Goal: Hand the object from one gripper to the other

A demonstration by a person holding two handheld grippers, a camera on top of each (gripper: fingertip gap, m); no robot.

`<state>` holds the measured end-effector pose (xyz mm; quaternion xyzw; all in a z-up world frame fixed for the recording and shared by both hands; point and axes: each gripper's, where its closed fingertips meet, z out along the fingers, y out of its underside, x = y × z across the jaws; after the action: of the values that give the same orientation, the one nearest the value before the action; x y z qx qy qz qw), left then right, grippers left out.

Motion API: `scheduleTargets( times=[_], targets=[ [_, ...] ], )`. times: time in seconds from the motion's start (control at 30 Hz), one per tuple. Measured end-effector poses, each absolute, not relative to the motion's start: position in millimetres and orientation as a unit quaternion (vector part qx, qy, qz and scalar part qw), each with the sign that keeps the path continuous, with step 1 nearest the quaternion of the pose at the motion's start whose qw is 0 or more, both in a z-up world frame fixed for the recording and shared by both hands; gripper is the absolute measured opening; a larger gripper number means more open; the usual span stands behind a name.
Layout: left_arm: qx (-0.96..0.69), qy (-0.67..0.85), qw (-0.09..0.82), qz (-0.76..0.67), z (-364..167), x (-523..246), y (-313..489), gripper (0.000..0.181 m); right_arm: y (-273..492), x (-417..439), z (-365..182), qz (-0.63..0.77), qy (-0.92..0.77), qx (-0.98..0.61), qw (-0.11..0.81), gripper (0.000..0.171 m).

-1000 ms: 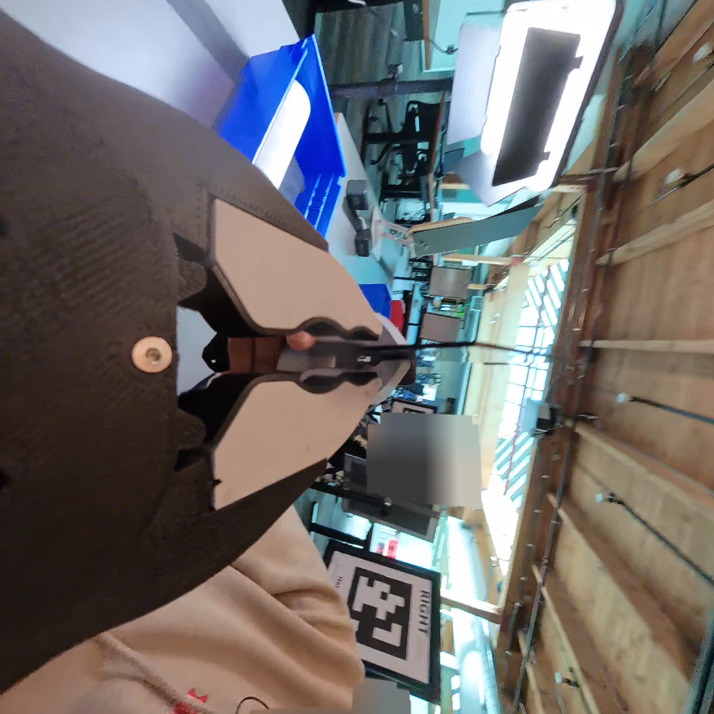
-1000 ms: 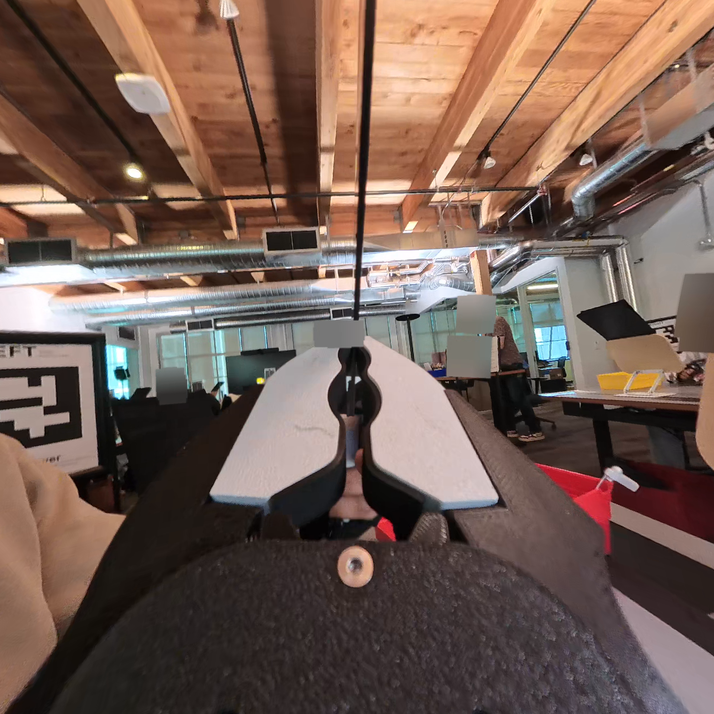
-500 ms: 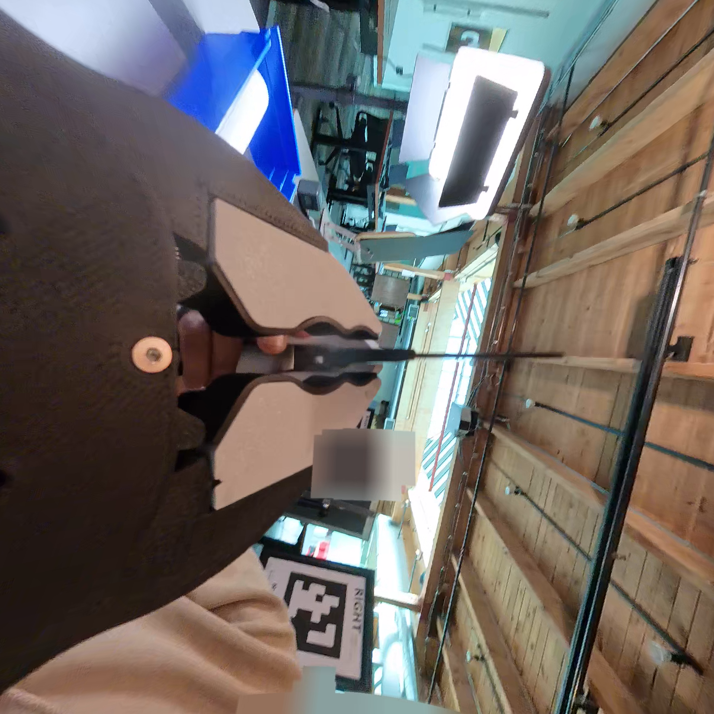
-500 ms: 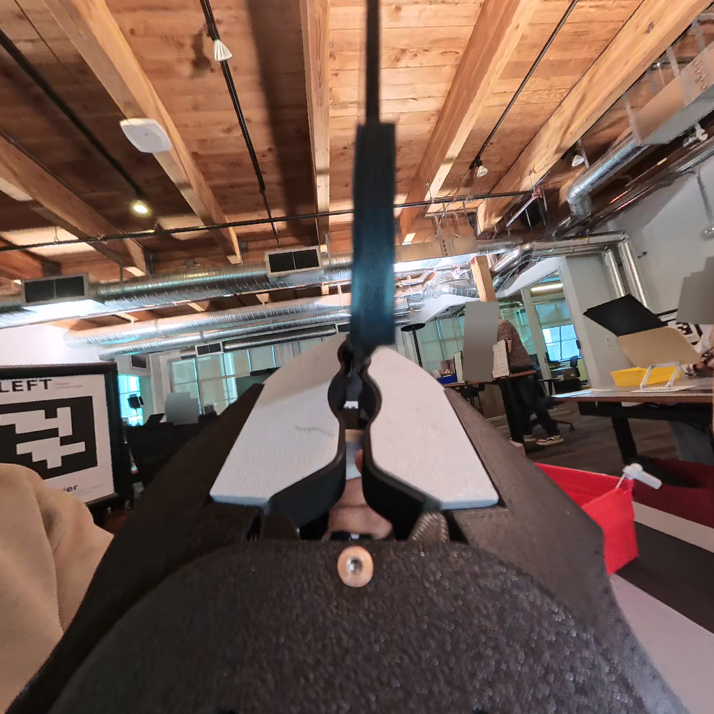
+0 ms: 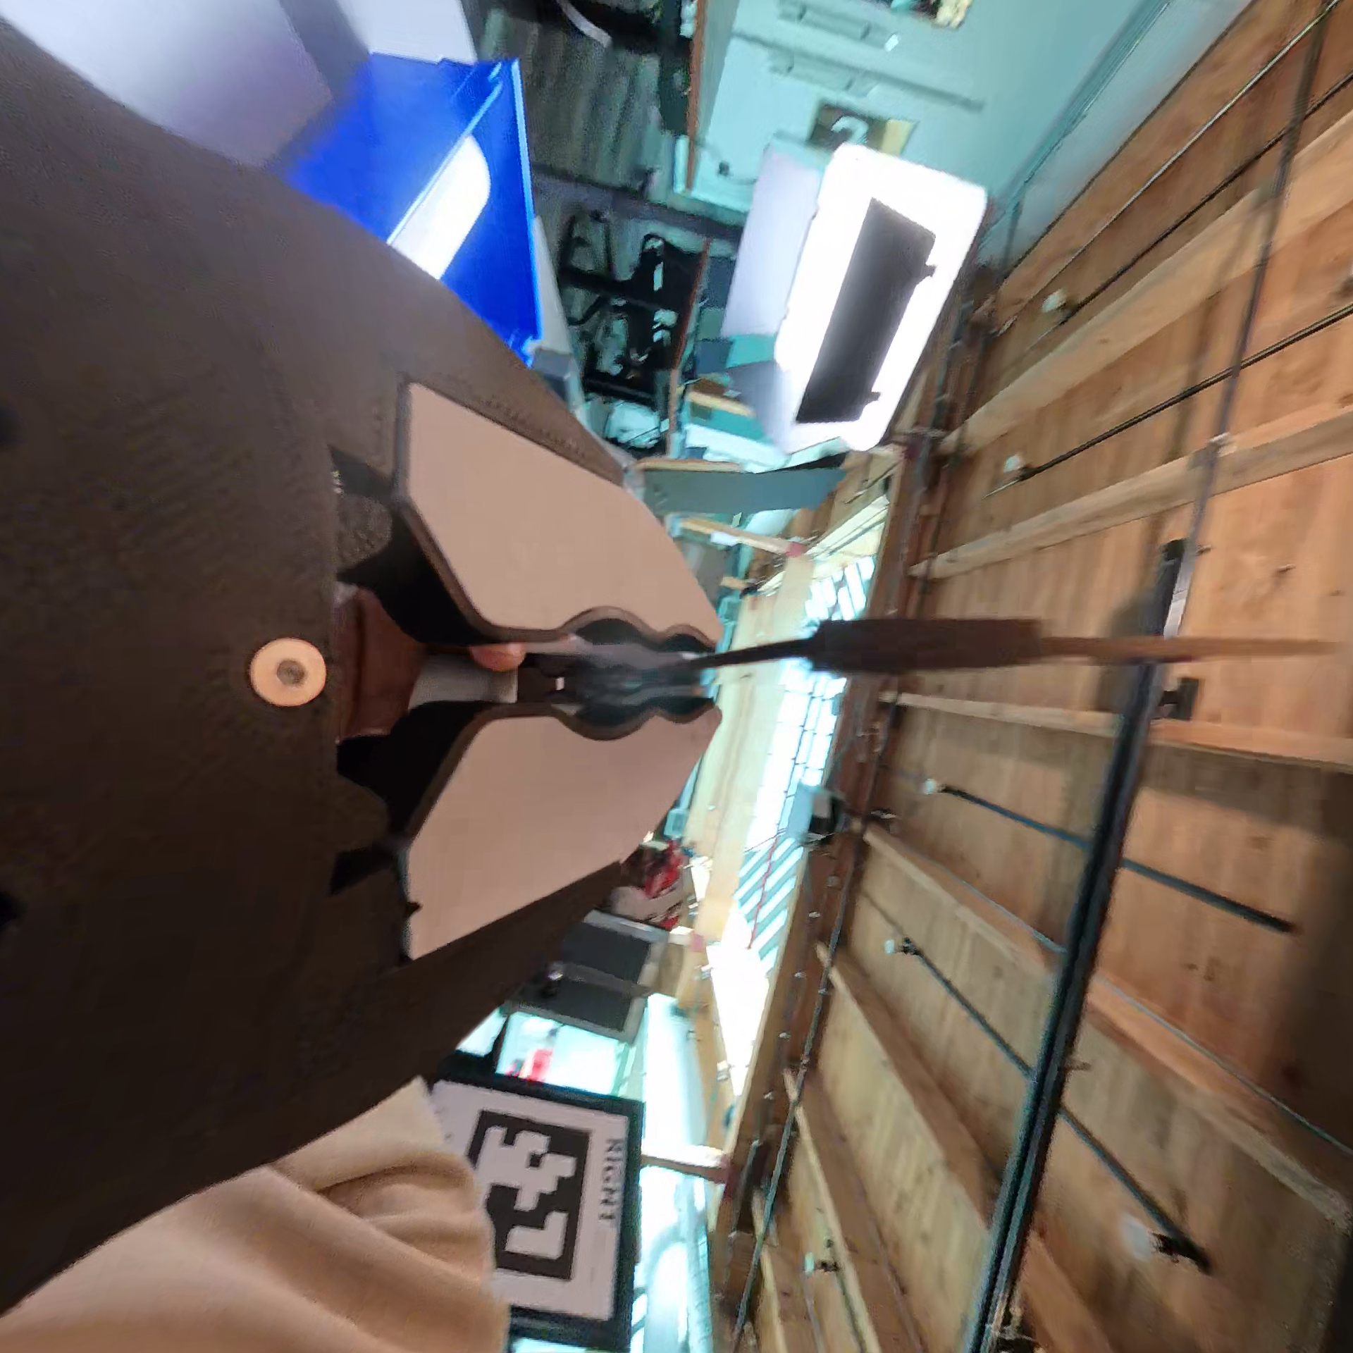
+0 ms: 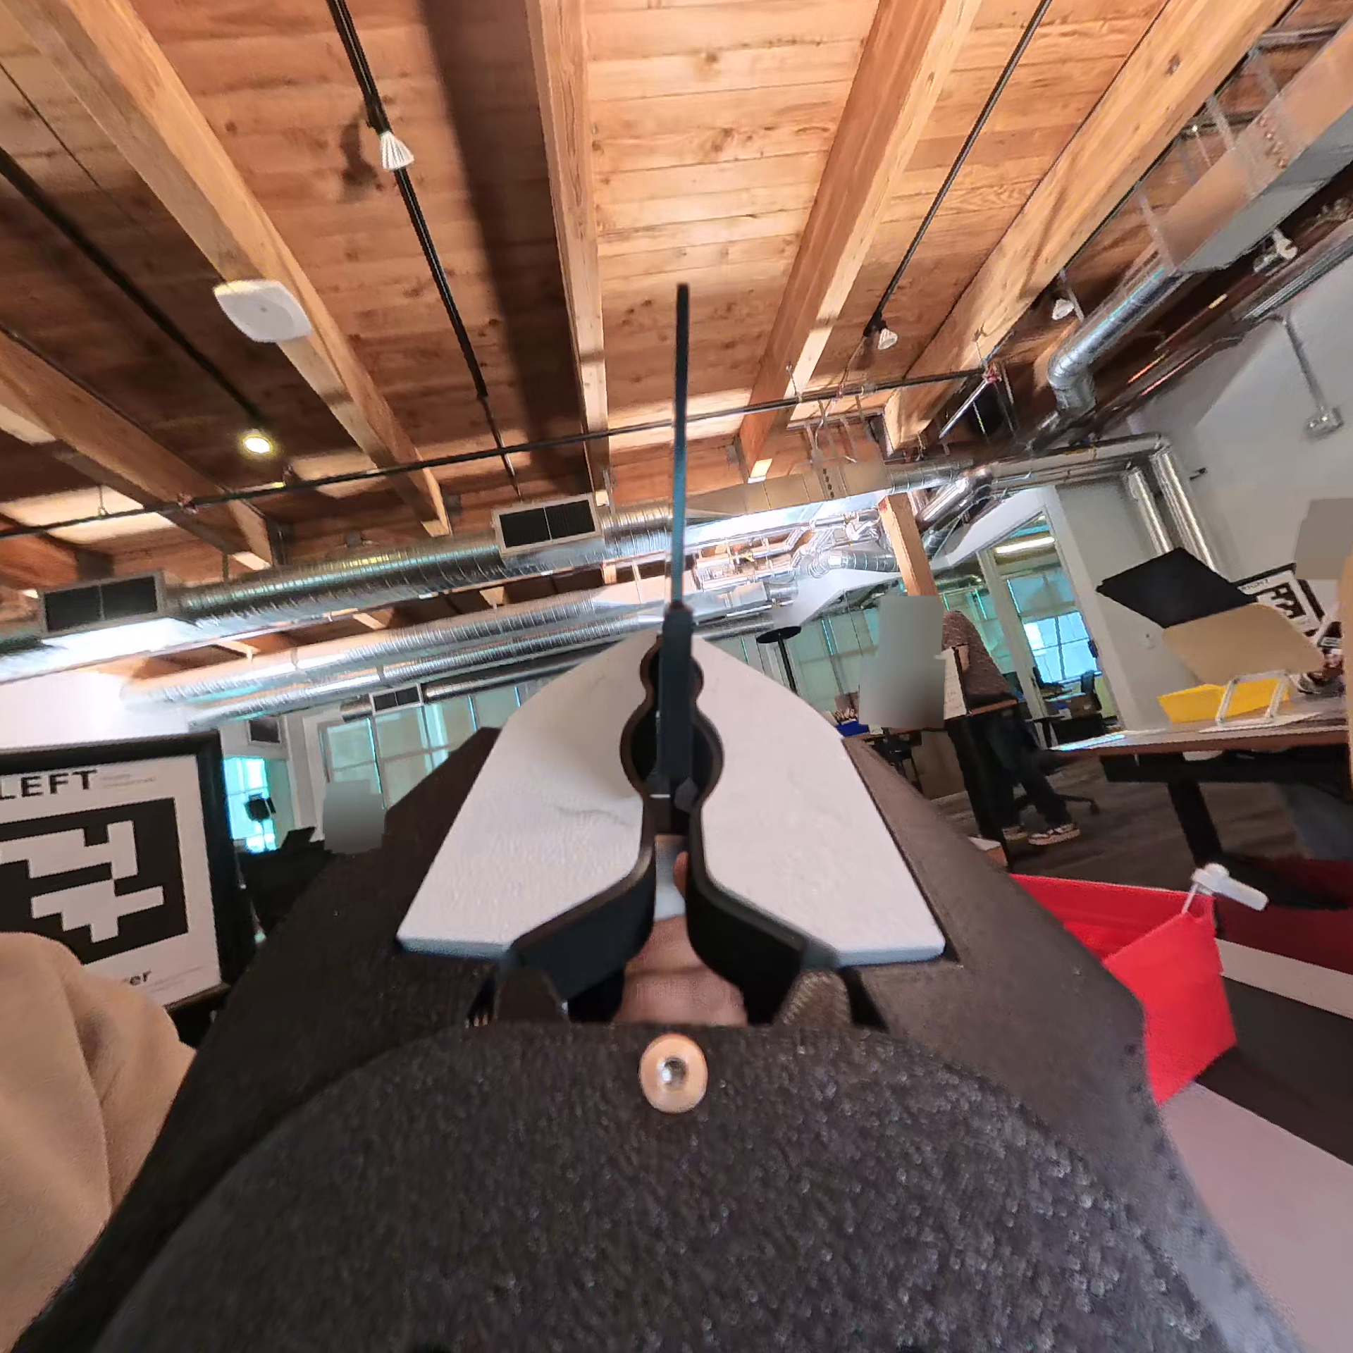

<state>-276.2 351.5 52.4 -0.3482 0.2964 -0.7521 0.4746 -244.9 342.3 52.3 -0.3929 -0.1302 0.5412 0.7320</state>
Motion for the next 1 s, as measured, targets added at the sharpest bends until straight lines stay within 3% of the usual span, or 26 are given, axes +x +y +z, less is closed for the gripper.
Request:
scheduleTargets(
  times=[0.07, 0.3, 0.37, 0.53, 0.63, 0.67, 0.87, 0.9, 0.97, 1.0],
  targets=[
    [-0.362, 0.317, 0.462, -0.745, 44.2, -264.8, 345.4, 0.002, 344.1, -250.8, 46.6, 0.548, -0.123, -0.390, 0.730, 0.002],
    [-0.391, 0.371, 0.430, -0.724, 53.5, -283.3, 352.7, 0.001, 344.0, -245.0, 49.0, 0.531, -0.163, -0.408, 0.724, 0.009],
    [-0.395, 0.379, 0.443, -0.710, 56.3, -289.3, 354.9, 0.002, 341.1, -250.1, 47.6, 0.526, -0.195, -0.423, 0.712, 0.002],
    [-0.369, 0.289, 0.484, -0.739, 70.0, -298.9, 365.1, 0.004, 345.3, -273.9, 30.4, 0.538, -0.170, -0.421, 0.710, 0.002],
    [-0.395, 0.349, 0.475, -0.705, 46.9, -274.8, 358.1, 0.011, 349.6, -273.3, 25.1, 0.563, -0.135, -0.407, 0.706, 0.001],
    [-0.403, 0.369, 0.473, -0.691, 39.7, -267.3, 355.4, 0.003, 351.0, -268.5, 26.2, 0.576, -0.120, -0.400, 0.703, 0.002],
    [-0.421, 0.412, 0.439, -0.678, 37.8, -269.8, 352.3, 0.002, 351.9, -270.2, 25.3, 0.555, -0.158, -0.426, 0.696, 0.002],
    [-0.427, 0.430, 0.427, -0.671, 36.3, -271.3, 349.6, 0.003, 350.5, -271.5, 25.0, 0.543, -0.182, -0.437, 0.694, 0.002],
    [-0.442, 0.468, 0.405, -0.649, 31.2, -273.9, 344.0, 0.002, 347.6, -270.3, 26.5, 0.517, -0.220, -0.448, 0.696, 0.019],
    [-0.449, 0.485, 0.393, -0.640, 27.8, -274.5, 340.6, 0.001, 345.2, -271.1, 26.5, 0.510, -0.237, -0.453, 0.692, 0.018]
  ],
)
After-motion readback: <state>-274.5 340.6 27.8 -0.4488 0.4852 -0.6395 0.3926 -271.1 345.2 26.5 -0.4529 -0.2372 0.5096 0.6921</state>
